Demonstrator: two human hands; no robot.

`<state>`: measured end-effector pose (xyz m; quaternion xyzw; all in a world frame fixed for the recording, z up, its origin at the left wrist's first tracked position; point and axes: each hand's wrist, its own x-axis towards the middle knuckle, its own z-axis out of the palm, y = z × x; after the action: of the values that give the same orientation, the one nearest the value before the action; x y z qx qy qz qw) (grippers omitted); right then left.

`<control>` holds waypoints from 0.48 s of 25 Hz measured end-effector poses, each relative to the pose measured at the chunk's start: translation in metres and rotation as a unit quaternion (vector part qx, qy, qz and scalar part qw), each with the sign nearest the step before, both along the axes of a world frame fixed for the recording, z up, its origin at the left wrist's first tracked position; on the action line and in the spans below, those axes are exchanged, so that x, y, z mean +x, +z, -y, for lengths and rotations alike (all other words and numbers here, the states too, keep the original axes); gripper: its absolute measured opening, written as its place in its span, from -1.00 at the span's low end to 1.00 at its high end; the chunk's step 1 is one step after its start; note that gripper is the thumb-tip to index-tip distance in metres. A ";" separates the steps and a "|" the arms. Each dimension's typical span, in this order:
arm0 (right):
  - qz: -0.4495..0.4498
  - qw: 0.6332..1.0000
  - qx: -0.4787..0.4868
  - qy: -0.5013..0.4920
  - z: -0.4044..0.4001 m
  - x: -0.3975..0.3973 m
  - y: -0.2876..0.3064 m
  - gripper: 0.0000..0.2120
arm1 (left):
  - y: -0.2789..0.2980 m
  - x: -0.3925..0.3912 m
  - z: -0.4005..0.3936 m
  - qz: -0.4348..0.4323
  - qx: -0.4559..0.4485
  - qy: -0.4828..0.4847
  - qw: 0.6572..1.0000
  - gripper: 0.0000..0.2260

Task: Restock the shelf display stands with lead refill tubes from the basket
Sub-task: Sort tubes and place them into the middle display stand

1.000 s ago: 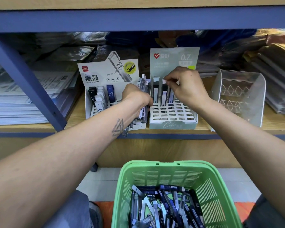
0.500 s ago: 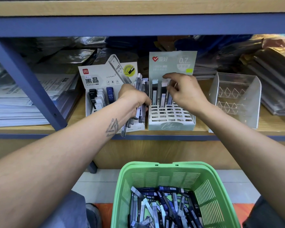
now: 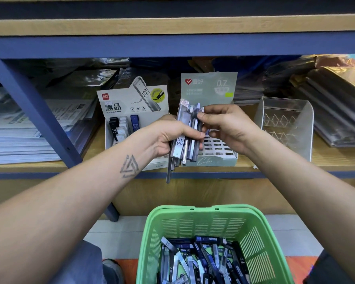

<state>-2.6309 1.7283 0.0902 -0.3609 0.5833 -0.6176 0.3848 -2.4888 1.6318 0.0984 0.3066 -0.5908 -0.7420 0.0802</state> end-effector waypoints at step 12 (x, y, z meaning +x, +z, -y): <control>-0.084 0.995 -0.029 -0.054 -0.007 -0.017 0.003 -0.88 | -0.006 -0.007 0.009 0.043 -0.019 0.044 0.998 -0.61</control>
<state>-2.6481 1.7349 0.0935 -0.3905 0.6137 -0.6219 0.2901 -2.4960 1.6232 0.0920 0.3619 -0.5938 -0.7125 0.0931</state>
